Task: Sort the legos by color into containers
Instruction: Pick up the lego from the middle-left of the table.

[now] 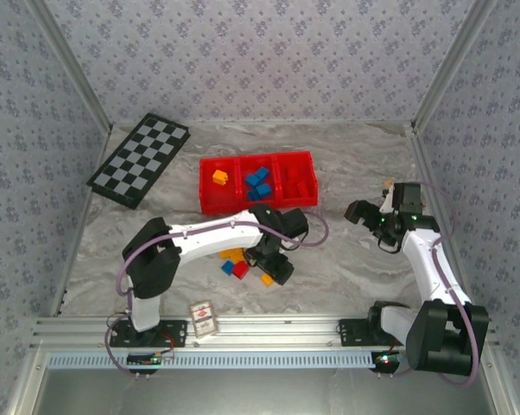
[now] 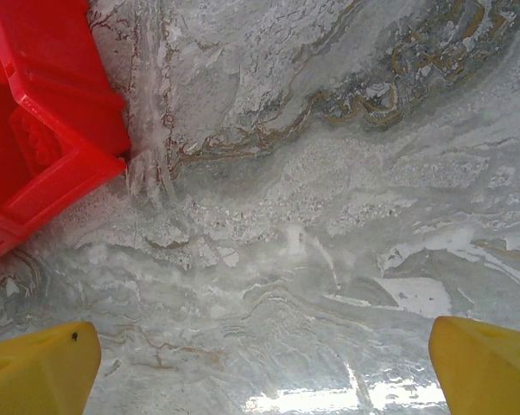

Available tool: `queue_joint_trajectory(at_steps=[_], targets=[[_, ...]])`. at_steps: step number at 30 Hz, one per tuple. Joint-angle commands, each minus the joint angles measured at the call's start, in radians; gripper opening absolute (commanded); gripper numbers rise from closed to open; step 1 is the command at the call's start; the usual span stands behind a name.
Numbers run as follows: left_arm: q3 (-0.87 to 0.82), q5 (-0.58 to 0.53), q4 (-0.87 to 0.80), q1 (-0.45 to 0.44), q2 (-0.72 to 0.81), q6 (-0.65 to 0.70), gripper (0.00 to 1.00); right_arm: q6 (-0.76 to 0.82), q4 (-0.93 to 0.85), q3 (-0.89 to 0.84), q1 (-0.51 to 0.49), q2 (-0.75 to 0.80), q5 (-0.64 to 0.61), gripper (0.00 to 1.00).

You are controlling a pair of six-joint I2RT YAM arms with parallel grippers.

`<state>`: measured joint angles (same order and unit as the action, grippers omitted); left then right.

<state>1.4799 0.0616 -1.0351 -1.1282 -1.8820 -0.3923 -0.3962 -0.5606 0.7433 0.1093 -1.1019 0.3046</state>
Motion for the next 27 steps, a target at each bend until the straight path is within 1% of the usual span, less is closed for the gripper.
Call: queue_joint_trajectory(at_steps=[1,6,13,16,22,27], targets=[[-0.002,-0.027,0.010,-0.026,-0.031,-0.071,0.78,-0.010,-0.022,0.021,0.004,0.011,0.021,1.00],[-0.028,-0.032,0.022,-0.048,-0.059,-0.102,0.73,-0.010,-0.025,0.022,0.003,0.013,0.021,1.00],[-0.050,-0.069,0.025,-0.053,-0.090,-0.125,0.70,-0.018,-0.021,0.019,0.001,0.010,0.025,1.00],[-0.054,-0.068,0.036,-0.053,-0.102,-0.128,0.65,-0.020,-0.021,0.022,-0.001,0.010,0.028,1.00],[-0.065,-0.067,0.065,-0.053,-0.127,-0.132,0.64,-0.023,-0.020,0.022,-0.003,0.009,0.026,1.00],[-0.073,-0.066,0.073,-0.052,-0.138,-0.133,0.55,-0.025,-0.019,0.025,-0.006,0.005,0.024,1.00]])
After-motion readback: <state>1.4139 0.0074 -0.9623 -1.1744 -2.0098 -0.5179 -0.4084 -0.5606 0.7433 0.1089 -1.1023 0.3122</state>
